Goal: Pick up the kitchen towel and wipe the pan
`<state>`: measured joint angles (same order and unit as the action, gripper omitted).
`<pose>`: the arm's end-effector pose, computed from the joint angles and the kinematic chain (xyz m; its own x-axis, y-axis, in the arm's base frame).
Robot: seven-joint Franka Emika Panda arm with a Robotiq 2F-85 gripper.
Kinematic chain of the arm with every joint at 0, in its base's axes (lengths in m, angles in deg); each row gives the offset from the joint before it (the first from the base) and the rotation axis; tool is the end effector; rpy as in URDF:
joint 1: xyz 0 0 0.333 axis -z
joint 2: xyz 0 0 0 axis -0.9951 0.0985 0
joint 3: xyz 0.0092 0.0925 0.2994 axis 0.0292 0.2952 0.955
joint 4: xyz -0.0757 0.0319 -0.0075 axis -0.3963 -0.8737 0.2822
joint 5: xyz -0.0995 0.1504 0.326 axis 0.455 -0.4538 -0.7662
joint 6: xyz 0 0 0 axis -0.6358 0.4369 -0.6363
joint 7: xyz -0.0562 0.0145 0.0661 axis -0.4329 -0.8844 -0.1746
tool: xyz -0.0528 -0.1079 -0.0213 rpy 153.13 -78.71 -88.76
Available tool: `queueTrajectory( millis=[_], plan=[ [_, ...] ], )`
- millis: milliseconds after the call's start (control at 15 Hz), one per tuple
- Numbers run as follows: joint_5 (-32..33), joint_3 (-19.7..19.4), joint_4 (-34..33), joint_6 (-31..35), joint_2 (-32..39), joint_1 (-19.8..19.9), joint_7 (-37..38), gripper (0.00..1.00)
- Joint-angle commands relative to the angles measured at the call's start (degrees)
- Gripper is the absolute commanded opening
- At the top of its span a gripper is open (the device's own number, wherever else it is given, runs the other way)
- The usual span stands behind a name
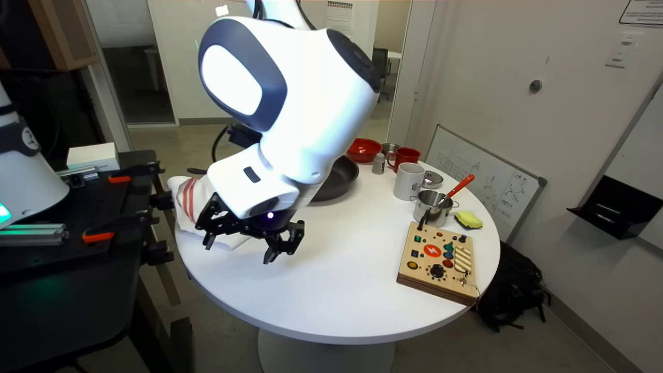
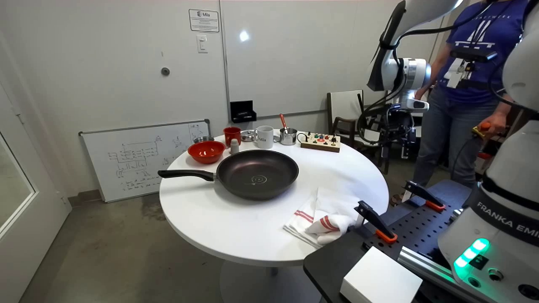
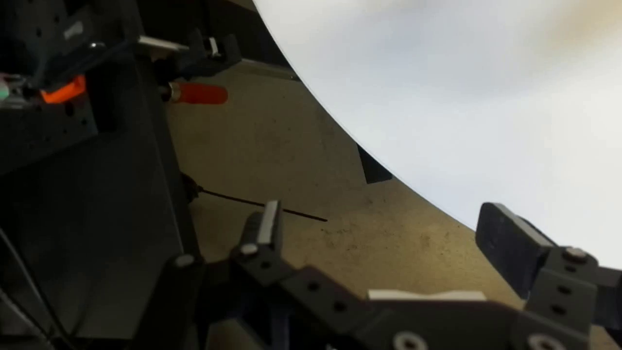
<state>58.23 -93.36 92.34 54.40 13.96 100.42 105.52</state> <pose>0.3827 -0.2956 0.1308 -0.3395 -0.9272 -0.1582 -0.8683 0.2443 0.4317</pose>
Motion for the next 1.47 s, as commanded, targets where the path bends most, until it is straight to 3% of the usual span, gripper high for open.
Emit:
queueTrajectory(
  millis=[0,267,1067,1400],
  plan=[
    [5.5,0.9,-4.2,-4.6,1.8,-0.8,-4.6,1.00],
    [11.7,1.4,-6.0,-5.4,3.1,-2.5,-7.9,1.00],
    [8.0,6.7,-6.6,1.0,2.3,0.5,-41.8,1.00],
    [8.8,5.1,-6.4,0.6,2.6,-1.1,-39.1,1.00]
  ],
)
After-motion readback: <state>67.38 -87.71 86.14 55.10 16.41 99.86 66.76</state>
